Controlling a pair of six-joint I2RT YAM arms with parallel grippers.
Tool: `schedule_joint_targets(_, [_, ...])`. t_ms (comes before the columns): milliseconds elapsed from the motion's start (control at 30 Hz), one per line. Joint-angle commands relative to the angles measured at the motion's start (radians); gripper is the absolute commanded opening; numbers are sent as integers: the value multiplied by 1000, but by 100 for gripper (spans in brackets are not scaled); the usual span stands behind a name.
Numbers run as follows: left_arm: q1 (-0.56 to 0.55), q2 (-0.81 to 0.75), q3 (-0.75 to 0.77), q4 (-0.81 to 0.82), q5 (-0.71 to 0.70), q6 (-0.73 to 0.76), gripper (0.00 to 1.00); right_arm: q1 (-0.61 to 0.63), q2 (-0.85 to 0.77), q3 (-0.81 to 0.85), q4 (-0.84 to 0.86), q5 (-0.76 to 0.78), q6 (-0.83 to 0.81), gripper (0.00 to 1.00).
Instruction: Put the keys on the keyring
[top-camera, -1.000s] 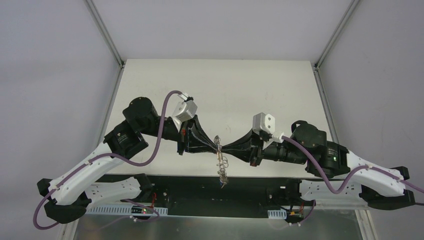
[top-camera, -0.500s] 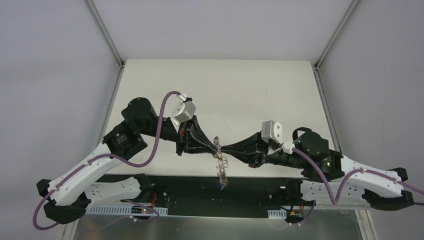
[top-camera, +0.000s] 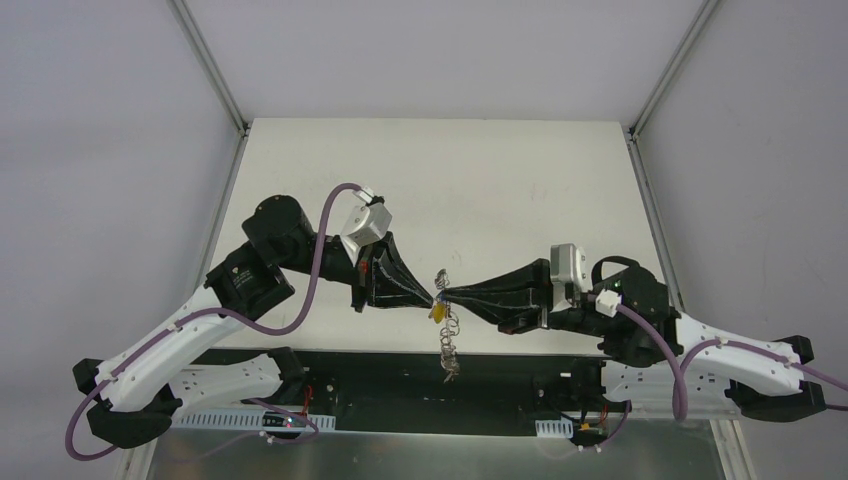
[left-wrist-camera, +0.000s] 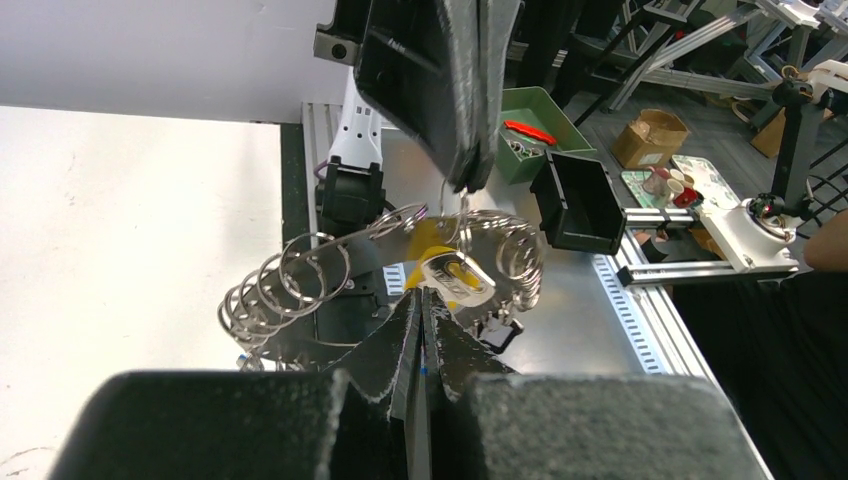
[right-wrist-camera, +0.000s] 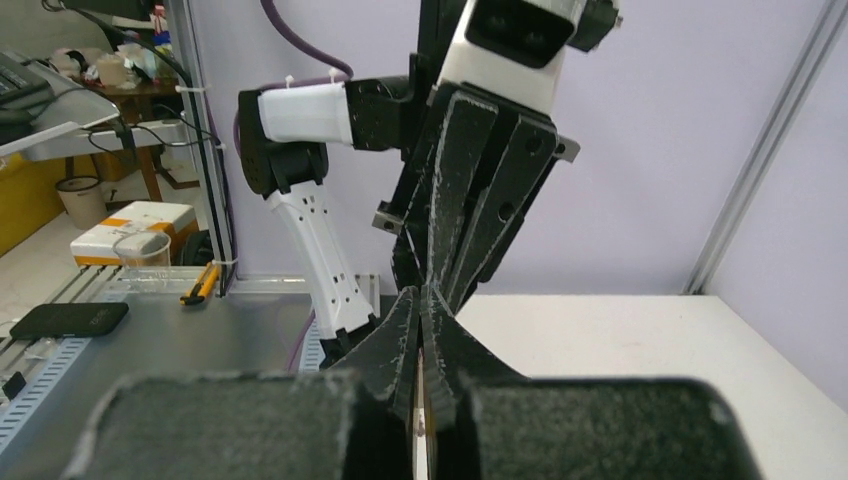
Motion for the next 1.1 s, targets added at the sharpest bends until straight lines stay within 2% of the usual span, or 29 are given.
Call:
schedule_joint_targets(0, [-10, -15, 11, 18, 23, 3, 0, 11, -14, 22, 168, -38, 0, 0])
schedule_joint_targets(367, [-10, -46, 17, 18, 9, -7, 1, 19, -26, 13, 161, -15, 6, 0])
schedule_joint_targets(500, [-10, -80, 21, 14, -14, -8, 20, 20, -23, 29, 117, 5, 14, 0])
schedule_joint_targets(633, [-9, -87, 29, 23, -14, -28, 32, 20, -13, 47, 70, 26, 20, 0])
schedule_joint_targets(833, [-9, -77, -11, 159, 1, -115, 37, 21, -6, 48, 70, 60, 20, 0])
schedule_joint_targets(1067, [-10, -81, -45, 169, -22, -117, 38, 22, 4, 52, 80, 61, 16, 0])
